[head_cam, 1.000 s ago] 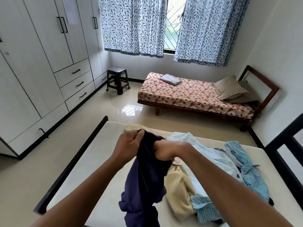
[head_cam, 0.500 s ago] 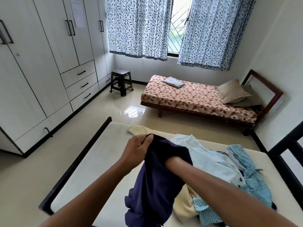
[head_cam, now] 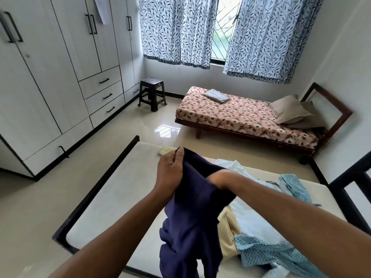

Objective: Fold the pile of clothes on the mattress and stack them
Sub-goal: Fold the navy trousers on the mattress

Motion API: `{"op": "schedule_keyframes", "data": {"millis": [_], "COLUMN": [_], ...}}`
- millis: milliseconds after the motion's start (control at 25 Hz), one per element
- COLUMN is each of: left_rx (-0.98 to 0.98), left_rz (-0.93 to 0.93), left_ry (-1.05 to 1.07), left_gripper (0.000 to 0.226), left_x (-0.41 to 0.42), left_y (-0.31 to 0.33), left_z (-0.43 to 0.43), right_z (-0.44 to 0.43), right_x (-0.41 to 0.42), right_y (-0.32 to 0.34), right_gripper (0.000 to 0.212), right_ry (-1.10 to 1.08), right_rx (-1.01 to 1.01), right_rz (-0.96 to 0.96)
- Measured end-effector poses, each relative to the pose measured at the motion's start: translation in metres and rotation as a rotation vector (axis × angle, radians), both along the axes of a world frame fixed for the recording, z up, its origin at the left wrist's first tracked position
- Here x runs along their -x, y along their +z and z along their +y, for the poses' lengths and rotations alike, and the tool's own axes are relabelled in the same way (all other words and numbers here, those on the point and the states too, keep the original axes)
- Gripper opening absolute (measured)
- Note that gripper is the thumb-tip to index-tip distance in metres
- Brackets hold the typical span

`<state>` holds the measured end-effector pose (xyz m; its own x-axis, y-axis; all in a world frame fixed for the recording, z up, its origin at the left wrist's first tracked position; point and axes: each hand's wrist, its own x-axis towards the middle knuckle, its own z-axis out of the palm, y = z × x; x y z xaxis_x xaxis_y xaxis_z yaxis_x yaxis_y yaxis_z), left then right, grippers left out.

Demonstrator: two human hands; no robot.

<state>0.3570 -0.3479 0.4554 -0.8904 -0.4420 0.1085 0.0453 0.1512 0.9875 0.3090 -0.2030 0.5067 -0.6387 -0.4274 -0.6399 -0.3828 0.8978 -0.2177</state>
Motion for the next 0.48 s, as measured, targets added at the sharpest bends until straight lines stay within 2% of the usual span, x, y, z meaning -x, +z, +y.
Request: {"op": "schedule_keyframes", "data": {"millis": [80,160,200,280,360,400,480], "left_rx": [0.022,0.028,0.004,-0.034,-0.041,-0.055,-0.075], "left_rz": [-0.001,0.003,-0.011,-0.049,-0.072,-0.08,-0.18], "left_ry": [0.018,-0.008,-0.032,-0.044,-0.03,-0.065,-0.282], "left_gripper": [0.045,0.043,0.045,0.054,0.057,0.055,0.052], "left_x": [0.004,0.003,0.001,-0.007,-0.016,-0.019,-0.023], "left_y": [0.0,-0.004,-0.007,-0.015,-0.018,-0.017,-0.011], "left_z": [-0.005,-0.011,-0.013,-0.014,-0.009,-0.005,-0.003], "right_z": [-0.008,-0.009,-0.004,0.009,0.024,0.028,0.024], "right_x": [0.003,0.019,0.029,0.048,0.068,0.077,0.08], "right_y": [0.023,0.036,0.044,0.062,0.08,0.081,0.066], "right_gripper": [0.032,0.025,0.025,0.026,0.019,0.015,0.019], "right_ry": [0.216,0.416,0.387,0.152,-0.147,-0.257,-0.446], "right_rx": [0.12,0.259,0.388,0.779,1.186,1.328,1.48], "right_rz": [0.069,0.325,0.391,0.485,0.533,0.504,0.312]}}
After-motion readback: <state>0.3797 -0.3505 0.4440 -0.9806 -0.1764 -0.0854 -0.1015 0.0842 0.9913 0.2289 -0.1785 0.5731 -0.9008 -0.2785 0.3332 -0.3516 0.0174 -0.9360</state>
